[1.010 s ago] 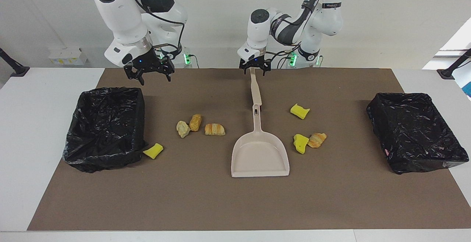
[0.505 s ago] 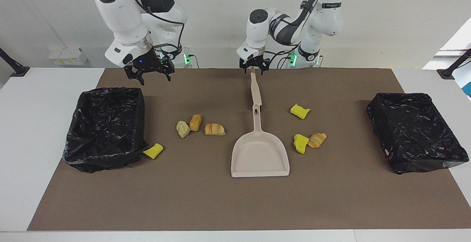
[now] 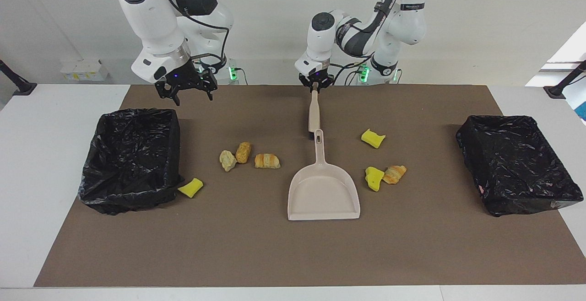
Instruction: Sweep and dump trash in bin
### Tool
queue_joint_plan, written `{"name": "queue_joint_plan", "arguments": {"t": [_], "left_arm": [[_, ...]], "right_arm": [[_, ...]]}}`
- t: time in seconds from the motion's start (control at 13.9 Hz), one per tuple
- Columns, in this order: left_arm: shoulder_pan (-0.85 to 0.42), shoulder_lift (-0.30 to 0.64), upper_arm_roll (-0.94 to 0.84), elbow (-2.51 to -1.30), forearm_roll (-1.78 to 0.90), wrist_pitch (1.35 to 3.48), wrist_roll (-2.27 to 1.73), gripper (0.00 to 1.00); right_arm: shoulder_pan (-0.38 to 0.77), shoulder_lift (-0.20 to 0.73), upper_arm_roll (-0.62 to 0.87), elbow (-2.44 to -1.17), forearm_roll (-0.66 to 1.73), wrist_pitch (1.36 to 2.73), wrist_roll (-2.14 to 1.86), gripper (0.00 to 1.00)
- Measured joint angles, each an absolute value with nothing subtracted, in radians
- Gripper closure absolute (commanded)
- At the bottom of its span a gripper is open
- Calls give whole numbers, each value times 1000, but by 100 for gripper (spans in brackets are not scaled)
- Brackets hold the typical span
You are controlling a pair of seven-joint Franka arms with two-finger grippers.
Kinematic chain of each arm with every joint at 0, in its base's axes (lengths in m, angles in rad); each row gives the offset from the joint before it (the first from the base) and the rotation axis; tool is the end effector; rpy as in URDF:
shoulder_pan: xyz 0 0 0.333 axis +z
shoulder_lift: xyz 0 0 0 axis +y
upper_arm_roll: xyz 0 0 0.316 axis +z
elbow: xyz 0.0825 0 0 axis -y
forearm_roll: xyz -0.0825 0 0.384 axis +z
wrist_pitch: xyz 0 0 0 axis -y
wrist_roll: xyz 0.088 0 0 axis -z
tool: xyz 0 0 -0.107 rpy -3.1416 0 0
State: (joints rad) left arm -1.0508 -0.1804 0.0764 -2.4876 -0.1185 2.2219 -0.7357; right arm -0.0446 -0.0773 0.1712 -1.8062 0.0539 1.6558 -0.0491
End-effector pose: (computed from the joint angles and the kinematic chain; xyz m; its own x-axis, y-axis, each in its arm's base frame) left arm 0.2455 -0.3689 0.3478 0.9774 -0.1633 -0.1345 -0.1628 -0.9865 0.0147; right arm 0.5250 0.0750 0.5618 0.9831 0.1685 -0.0722 0.1656 -0.9852 -0.0436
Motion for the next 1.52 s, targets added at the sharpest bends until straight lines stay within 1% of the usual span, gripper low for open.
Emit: {"name": "queue_joint_plan", "arguments": {"t": [0.14,0.43,0.58,0.72,0.94,1.15,1.37,1.52], "left_arm": [[-1020,-179,87,-2458,-117,2175,-706,100],[-839,-181,97,-2358,-53,2031,-567,100],[-757,-188,101,-2317,-37,1980,-497,100],[-664,-198,101,-2295,-27,1968,-432,100],[-529,-198,103,-2279,5,1967,-337,100],[-402,-179,104,-2257,21,1968,-249,100],[-293,-121,104,-2188,22,1971,-129,100],[-240,-78,104,-2154,23,1992,-64,100]], "right_arm": [[-45,-77,171,-1806,52,1660,-54,0],[-34,-77,172,-1800,50,1675,-49,0],[21,-76,174,-1800,50,1727,11,0],[102,-65,177,-1801,50,1790,124,0],[212,-25,180,-1802,49,1891,287,0],[328,53,182,-1791,-11,2010,475,0],[446,183,182,-1718,-76,2071,652,0],[491,273,181,-1666,-105,2115,691,0]]}}
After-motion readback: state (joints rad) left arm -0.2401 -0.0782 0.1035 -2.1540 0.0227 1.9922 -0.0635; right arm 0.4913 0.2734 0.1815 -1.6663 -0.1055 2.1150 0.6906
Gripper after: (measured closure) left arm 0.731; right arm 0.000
